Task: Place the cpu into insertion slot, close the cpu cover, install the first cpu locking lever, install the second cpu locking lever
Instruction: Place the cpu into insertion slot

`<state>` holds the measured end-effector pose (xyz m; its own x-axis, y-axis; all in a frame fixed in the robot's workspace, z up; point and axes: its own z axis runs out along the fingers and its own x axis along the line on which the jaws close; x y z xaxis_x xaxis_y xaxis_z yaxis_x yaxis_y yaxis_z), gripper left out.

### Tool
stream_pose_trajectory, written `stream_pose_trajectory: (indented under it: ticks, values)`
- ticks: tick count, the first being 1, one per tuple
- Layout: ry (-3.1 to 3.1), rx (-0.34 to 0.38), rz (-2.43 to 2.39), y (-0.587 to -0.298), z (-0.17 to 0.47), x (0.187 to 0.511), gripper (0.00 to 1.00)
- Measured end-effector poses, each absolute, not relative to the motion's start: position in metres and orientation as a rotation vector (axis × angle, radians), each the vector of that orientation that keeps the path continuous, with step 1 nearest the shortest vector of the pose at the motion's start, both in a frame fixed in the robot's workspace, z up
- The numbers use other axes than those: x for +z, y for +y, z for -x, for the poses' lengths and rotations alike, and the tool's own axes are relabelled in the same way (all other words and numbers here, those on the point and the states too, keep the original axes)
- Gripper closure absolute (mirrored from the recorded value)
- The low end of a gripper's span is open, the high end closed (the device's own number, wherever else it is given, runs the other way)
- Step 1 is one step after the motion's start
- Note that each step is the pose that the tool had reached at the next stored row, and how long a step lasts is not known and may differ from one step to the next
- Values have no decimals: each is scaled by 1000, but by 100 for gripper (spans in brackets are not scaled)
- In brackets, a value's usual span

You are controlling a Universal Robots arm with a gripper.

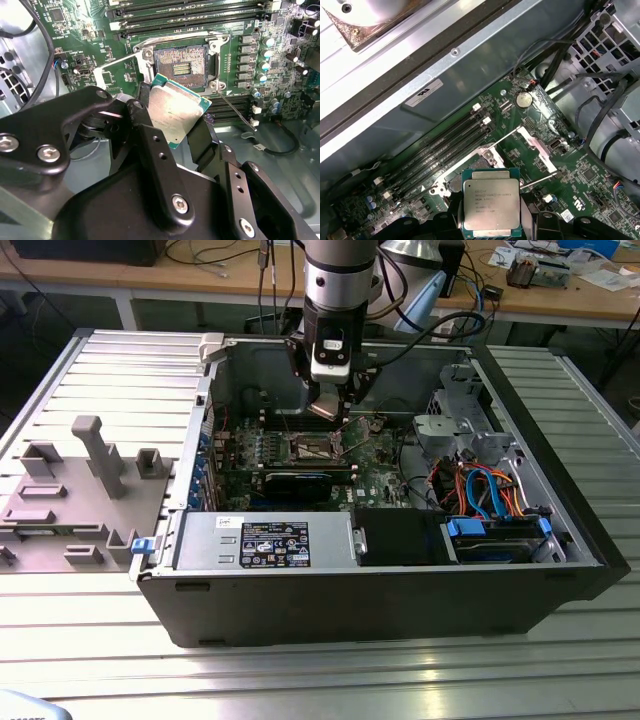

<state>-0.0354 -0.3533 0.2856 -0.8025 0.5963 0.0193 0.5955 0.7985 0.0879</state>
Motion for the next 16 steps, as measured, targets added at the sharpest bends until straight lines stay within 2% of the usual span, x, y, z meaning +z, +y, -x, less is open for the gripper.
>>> stream_pose_trajectory:
  ticks: [16]
  values:
    - [2959, 140, -1014, -353, 35, 285, 45]
